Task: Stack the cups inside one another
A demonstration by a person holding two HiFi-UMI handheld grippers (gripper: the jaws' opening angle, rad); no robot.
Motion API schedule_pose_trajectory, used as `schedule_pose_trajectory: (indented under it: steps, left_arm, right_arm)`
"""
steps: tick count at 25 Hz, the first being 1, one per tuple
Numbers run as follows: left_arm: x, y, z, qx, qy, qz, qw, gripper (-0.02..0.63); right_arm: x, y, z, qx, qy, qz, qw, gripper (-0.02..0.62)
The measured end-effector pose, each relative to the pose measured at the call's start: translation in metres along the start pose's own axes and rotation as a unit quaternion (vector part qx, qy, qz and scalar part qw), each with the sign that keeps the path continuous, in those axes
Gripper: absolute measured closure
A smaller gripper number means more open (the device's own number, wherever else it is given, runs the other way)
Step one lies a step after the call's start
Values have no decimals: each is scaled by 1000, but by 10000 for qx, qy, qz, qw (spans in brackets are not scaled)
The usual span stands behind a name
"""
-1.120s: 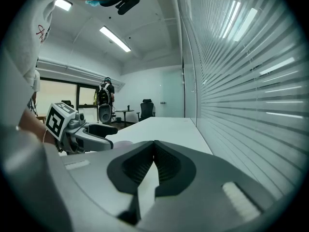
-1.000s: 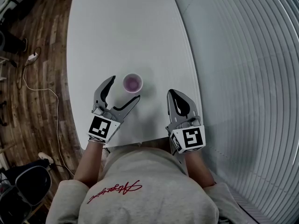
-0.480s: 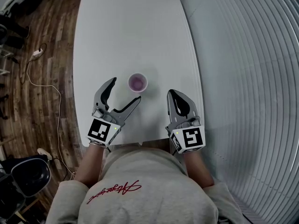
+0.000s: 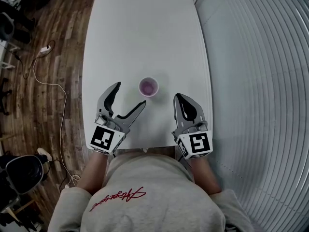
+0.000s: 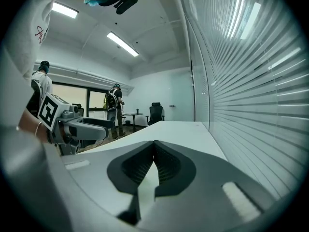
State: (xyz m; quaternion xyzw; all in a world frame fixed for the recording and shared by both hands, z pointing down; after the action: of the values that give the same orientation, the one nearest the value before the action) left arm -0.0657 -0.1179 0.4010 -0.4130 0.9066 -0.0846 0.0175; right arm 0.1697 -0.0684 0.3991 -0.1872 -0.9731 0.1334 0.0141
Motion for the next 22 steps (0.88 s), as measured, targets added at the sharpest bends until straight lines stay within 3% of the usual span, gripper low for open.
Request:
schedule_pose_trajectory:
  steps: [10,22]
  left_arm:
    - [5,21,10,-263,79,436,9987,264]
    - [9,35,17,-108,43,691,9975,370]
  right_arm:
    - [12,-3,7,-95,70,156,9998,598]
    - [14,-6,12,-155,74,254,9995,598]
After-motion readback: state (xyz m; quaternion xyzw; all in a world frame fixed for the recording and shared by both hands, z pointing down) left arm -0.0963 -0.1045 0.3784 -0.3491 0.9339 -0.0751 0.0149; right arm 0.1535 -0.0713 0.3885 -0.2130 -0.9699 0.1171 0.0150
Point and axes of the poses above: the fingertips, and each gripper's own axes: y backward along the fingers, x to its left, z out of its top, the point moved 10 cm from there along y, backward along the fingers, and after that the axes turned 3 degrees about x, right-handed, at the moved point
